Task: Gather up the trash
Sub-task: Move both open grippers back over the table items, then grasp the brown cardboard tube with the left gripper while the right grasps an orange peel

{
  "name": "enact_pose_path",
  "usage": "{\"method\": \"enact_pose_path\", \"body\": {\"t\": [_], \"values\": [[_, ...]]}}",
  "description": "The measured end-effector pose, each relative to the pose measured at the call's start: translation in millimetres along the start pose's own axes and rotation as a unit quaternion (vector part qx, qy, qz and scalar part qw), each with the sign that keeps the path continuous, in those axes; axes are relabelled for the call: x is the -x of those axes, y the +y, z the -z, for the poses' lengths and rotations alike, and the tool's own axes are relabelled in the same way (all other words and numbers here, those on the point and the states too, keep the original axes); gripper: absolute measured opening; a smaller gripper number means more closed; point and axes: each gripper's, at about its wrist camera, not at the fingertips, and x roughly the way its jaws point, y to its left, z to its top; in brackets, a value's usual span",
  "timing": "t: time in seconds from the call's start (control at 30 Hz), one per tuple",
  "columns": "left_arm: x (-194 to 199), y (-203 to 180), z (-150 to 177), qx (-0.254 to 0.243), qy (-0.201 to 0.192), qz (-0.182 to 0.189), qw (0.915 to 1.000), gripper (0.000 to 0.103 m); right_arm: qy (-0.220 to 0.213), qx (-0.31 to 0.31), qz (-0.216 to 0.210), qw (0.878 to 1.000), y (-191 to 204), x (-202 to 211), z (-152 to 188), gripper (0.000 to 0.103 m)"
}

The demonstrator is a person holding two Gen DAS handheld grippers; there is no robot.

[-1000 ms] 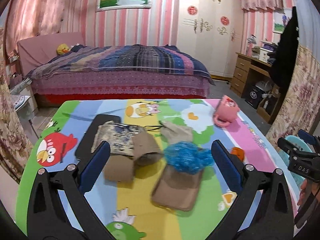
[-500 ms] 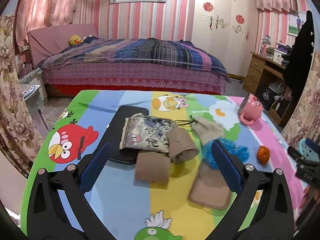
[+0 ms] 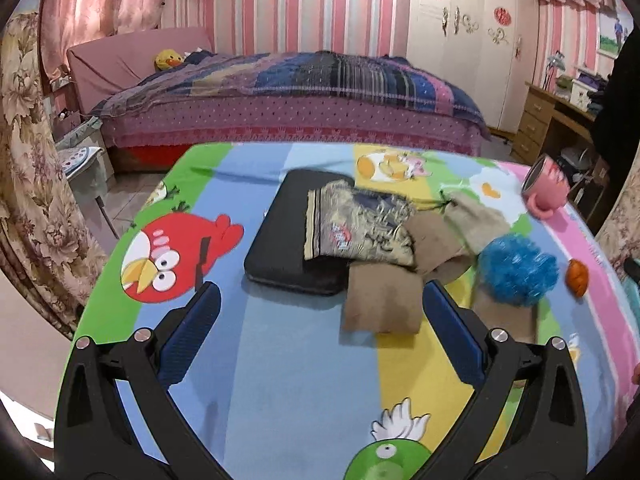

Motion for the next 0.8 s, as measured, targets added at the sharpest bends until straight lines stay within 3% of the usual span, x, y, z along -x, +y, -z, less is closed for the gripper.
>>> {"method": "enact_pose_path", "body": {"t": [0.17,0.4,0.5,0.57,0.6,0.7,0.8], "values": [[-19.0,-16.4,4.5,-0.018,0.026,0.009,0.9995,0.098,0.053,0.006,0.017,0.998,-1.8,-20.4,1.5,0.099],[-43.3,-35.6,7.4,-0.037,0.060,0.022,0.9973,0.097,0.044,0.009,0.001,0.999,1.3,-24.2,3.5,0.099],[-42.9,-32.3,6.7,-0.026,0.061,0.046,0.9968,0.082,0.045,0.013,-0.009,0.999,4.8,-28.0,4.4,0.099],[-42.6,-31.0,7.1,-0.024,0.069,0.060,0.9955,0.059,0.045,0.013,-0.019,0.999,8.0,-30.5,4.5,0.099],[-42.4,-30.4,7.9,-0.024,0.074,0.065,0.9949,0.053,0.044,0.012,-0.026,0.999,10.0,-31.5,4.9,0.099],[-31.1,-25.1,9.9,-0.026,0.072,0.063,0.9951,0.053,0.053,0.023,-0.042,0.997,21.6,-38.0,8.1,0.099],[-14.0,-18.5,3.9,-0.019,0.046,0.054,0.9973,0.053,0.070,0.045,-0.038,0.996,34.0,-45.9,8.4,0.097]]}}
